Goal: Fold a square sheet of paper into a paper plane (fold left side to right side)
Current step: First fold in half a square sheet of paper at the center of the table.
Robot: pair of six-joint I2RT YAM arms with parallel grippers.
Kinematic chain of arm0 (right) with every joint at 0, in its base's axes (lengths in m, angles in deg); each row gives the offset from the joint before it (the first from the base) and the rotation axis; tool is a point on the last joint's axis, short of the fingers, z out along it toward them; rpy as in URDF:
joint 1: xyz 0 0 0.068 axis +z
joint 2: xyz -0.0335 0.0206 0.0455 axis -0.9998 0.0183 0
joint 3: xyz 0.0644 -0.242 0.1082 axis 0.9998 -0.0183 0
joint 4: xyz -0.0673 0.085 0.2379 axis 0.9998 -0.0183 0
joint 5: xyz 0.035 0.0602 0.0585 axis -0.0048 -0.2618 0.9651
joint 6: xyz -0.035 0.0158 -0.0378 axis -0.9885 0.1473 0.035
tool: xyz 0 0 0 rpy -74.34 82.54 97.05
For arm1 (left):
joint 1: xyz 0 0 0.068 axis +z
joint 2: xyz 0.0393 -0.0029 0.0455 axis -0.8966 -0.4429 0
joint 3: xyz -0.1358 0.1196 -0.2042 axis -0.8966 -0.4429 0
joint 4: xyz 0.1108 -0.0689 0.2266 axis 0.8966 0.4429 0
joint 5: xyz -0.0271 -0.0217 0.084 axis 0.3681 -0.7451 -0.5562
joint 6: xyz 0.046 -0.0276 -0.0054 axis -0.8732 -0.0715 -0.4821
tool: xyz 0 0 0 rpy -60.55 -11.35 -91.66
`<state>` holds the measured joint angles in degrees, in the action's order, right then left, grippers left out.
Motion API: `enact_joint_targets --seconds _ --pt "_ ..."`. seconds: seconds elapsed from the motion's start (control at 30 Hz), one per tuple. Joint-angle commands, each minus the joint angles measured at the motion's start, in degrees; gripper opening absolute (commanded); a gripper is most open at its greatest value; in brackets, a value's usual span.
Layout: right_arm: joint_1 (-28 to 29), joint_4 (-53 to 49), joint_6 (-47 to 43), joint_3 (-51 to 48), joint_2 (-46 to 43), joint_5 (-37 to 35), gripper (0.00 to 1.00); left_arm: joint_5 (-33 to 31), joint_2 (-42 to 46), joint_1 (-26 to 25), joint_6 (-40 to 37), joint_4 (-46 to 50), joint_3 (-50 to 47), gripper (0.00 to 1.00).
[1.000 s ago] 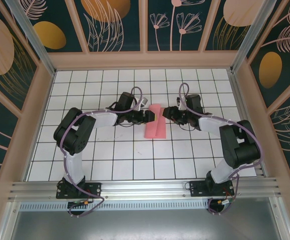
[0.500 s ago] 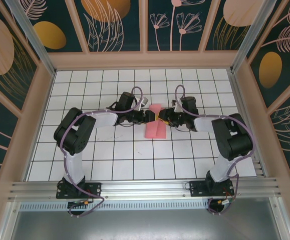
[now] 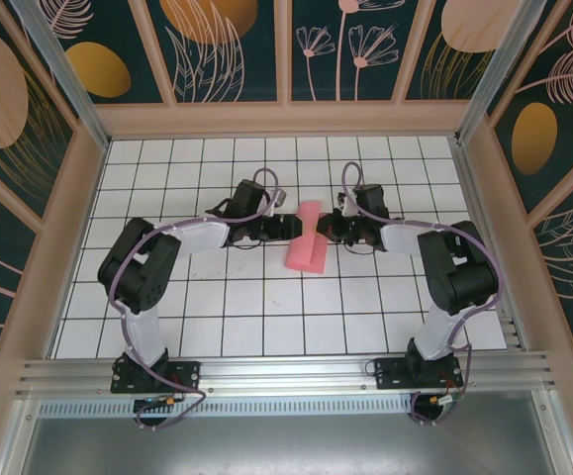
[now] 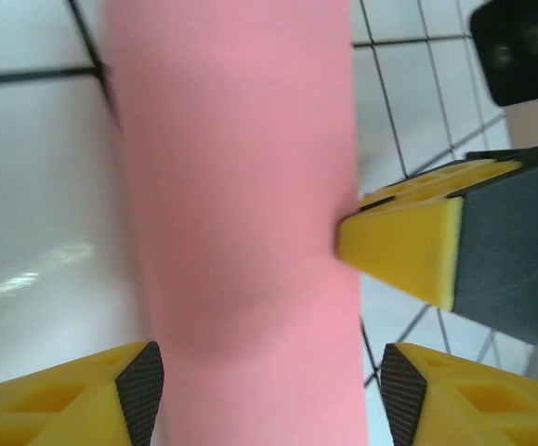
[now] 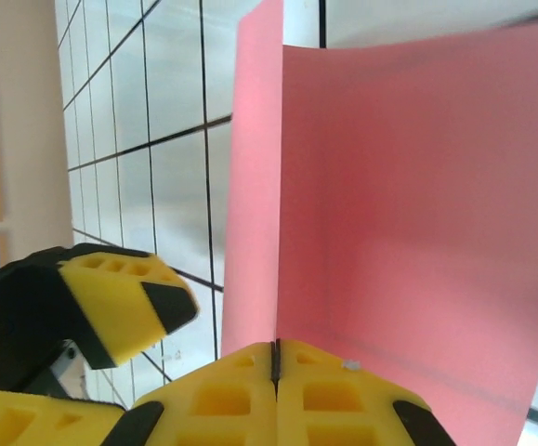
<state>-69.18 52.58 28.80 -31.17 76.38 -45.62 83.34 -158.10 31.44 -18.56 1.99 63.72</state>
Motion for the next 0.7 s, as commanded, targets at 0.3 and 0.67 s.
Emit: enact_joint_targets --seconds 0.3,0.67 --pt "-1.0 -10.6 -7.6 3.9 2.2 -5.7 0.03 -6.1 -3.6 -1.1 -2.3 6.2 4.3 0.67" --pt "-1.0 -10.4 -7.4 3.0 3.1 -6.2 0.05 -6.4 -9.6 -2.1 -2.4 8.3 9.4 0.61"
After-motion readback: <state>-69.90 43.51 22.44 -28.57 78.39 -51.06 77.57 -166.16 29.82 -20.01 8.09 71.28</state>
